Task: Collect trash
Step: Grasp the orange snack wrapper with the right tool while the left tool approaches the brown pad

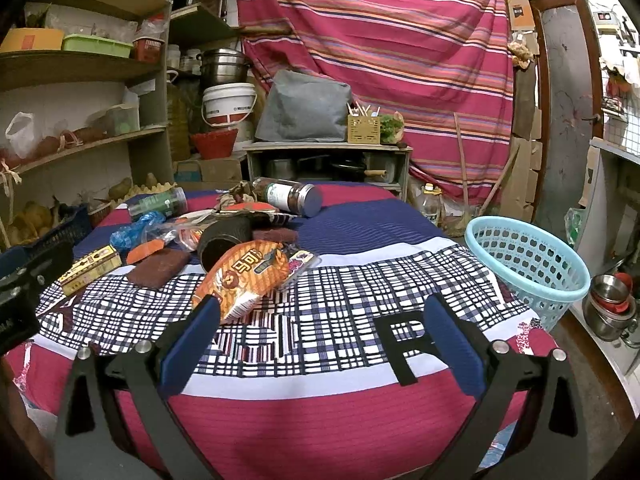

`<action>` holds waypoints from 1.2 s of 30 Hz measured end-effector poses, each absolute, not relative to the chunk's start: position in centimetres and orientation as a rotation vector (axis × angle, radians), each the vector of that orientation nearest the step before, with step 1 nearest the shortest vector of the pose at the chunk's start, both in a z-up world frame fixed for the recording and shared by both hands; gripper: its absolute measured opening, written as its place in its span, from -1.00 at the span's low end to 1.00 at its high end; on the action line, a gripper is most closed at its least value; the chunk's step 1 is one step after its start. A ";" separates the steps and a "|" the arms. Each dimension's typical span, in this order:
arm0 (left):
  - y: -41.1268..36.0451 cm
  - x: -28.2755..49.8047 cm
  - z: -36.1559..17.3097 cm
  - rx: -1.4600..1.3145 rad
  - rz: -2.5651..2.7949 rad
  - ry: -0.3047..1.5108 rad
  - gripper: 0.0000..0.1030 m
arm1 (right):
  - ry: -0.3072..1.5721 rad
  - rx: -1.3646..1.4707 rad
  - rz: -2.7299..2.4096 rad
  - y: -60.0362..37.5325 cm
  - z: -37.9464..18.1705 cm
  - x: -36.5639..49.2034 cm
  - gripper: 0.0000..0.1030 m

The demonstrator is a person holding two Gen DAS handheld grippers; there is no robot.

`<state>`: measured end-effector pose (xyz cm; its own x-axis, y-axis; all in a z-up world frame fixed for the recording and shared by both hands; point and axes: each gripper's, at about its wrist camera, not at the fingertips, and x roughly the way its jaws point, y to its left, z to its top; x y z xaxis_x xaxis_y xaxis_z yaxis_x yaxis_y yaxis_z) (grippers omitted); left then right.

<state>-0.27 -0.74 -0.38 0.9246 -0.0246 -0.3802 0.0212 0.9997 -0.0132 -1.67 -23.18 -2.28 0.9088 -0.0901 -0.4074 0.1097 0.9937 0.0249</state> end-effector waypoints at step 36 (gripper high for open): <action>5.2 9.3 -0.3 -0.051 0.076 0.492 0.90 | 0.652 -0.046 -0.037 -19.6 -3.2 11.4 0.92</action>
<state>9.30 5.24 -0.31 0.8786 0.0607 -0.4737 -0.0852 0.9959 -0.0304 11.40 -19.57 -3.17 0.7943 -0.0492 -0.6055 0.0201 0.9983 -0.0548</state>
